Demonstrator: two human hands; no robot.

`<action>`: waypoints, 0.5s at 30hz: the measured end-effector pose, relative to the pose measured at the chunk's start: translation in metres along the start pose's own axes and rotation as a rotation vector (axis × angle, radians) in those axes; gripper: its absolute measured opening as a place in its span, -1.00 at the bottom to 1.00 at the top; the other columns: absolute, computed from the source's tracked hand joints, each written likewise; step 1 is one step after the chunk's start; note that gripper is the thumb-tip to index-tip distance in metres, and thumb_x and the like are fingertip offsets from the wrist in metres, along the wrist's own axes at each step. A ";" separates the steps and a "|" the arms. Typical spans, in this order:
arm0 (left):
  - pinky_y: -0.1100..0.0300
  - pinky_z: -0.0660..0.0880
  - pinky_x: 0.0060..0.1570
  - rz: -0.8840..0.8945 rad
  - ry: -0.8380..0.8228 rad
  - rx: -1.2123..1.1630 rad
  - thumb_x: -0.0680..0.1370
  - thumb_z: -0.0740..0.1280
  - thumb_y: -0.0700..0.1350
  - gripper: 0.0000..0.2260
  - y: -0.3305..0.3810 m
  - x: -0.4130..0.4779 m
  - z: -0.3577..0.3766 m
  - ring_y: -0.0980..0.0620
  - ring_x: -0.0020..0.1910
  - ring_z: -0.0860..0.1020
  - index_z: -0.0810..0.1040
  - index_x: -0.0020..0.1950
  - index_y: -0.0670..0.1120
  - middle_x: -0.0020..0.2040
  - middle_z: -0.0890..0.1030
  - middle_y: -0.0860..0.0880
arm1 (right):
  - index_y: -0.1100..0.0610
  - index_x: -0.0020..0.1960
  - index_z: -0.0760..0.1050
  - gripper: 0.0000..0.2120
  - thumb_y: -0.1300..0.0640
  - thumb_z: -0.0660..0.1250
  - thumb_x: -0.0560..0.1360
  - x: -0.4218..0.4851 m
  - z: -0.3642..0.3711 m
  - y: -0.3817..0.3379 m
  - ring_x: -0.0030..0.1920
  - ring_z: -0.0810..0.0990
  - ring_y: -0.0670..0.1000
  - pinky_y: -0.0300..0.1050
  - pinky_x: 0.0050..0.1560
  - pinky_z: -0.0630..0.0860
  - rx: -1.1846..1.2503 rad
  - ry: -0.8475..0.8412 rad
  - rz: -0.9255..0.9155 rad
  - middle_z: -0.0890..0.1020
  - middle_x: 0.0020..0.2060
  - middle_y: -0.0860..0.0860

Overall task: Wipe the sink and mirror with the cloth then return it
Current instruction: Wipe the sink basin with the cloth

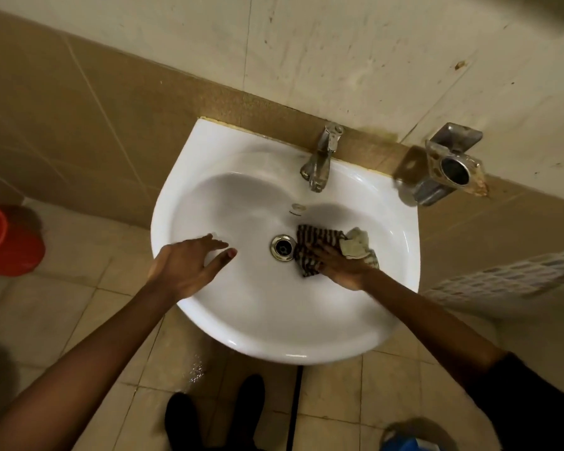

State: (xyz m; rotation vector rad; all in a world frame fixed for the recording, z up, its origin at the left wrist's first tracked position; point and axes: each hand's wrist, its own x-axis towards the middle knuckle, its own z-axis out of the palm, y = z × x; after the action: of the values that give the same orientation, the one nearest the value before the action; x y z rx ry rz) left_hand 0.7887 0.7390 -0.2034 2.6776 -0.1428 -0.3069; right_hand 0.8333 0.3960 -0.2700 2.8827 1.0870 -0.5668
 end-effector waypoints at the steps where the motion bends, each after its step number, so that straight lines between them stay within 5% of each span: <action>1: 0.15 0.39 0.19 -0.002 -0.002 -0.019 0.38 -0.15 0.49 -0.27 0.000 -0.001 -0.001 0.10 0.39 0.40 0.47 0.32 0.17 0.42 0.43 0.08 | 0.04 0.52 -0.09 -0.54 -0.01 -0.11 0.65 -0.003 0.002 -0.025 0.46 0.15 -0.04 -0.18 0.40 0.23 0.239 -0.040 0.142 0.01 0.53 0.07; 3: 0.12 0.39 0.23 0.004 0.017 -0.091 0.36 -0.14 0.48 -0.26 -0.002 -0.002 -0.001 0.18 0.44 0.29 0.39 0.38 0.18 0.45 0.37 0.13 | 0.18 0.48 0.10 -0.58 0.28 0.00 0.63 -0.001 -0.010 -0.078 0.26 0.41 -0.15 -0.23 0.25 0.41 0.666 -0.043 0.228 0.16 0.49 0.12; 6: 0.05 0.34 0.36 0.106 0.047 -0.144 0.36 -0.18 0.52 -0.19 -0.008 0.000 0.002 0.27 0.48 0.03 0.20 0.50 0.15 0.52 0.21 0.14 | 0.02 0.43 0.24 -0.62 0.02 0.08 0.62 0.023 -0.024 -0.165 0.32 0.30 -0.22 -0.35 0.38 0.21 1.013 -0.160 0.193 0.26 0.40 -0.14; 9: 0.02 0.08 0.52 0.163 0.053 -0.148 0.39 -0.25 0.48 -0.16 -0.011 0.003 0.004 0.20 0.52 -0.08 0.10 0.54 0.05 0.55 0.14 0.09 | -0.13 0.43 0.23 -0.52 -0.20 0.16 0.54 0.041 -0.043 -0.209 0.36 0.32 -0.09 -0.12 0.41 0.25 1.276 -0.208 0.181 0.32 0.42 -0.06; 12: 0.00 0.06 0.52 0.181 0.049 -0.092 0.40 -0.27 0.47 -0.15 -0.013 0.004 0.005 0.16 0.53 -0.10 0.06 0.55 0.02 0.56 0.11 0.06 | 0.10 0.39 0.33 -0.62 0.10 0.19 0.58 0.019 -0.029 -0.160 0.11 0.48 -0.31 -0.42 0.17 0.38 0.996 -0.096 0.166 0.51 0.22 -0.10; 14: 0.03 0.05 0.52 0.170 0.053 -0.082 0.40 -0.28 0.47 -0.15 -0.013 0.005 0.005 0.14 0.53 -0.09 0.05 0.55 0.01 0.56 0.10 0.05 | 0.12 0.34 0.41 -0.62 0.23 0.23 0.53 -0.001 -0.019 -0.113 0.17 0.55 -0.14 -0.14 0.25 0.47 1.046 -0.035 0.321 0.54 0.23 0.01; 15: 0.05 0.04 0.51 0.170 0.057 -0.083 0.40 -0.28 0.47 -0.14 -0.013 0.005 0.006 0.14 0.53 -0.09 0.05 0.55 0.00 0.56 0.10 0.05 | 0.09 0.40 0.33 -0.60 0.20 0.17 0.57 -0.006 -0.008 -0.091 0.34 0.43 0.03 0.10 0.37 0.34 0.925 -0.093 0.475 0.43 0.36 0.09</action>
State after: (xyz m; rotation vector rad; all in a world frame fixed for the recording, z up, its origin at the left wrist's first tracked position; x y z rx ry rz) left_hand 0.7926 0.7468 -0.2154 2.5684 -0.3302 -0.1791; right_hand 0.7736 0.4621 -0.2497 3.5698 0.0499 -1.4359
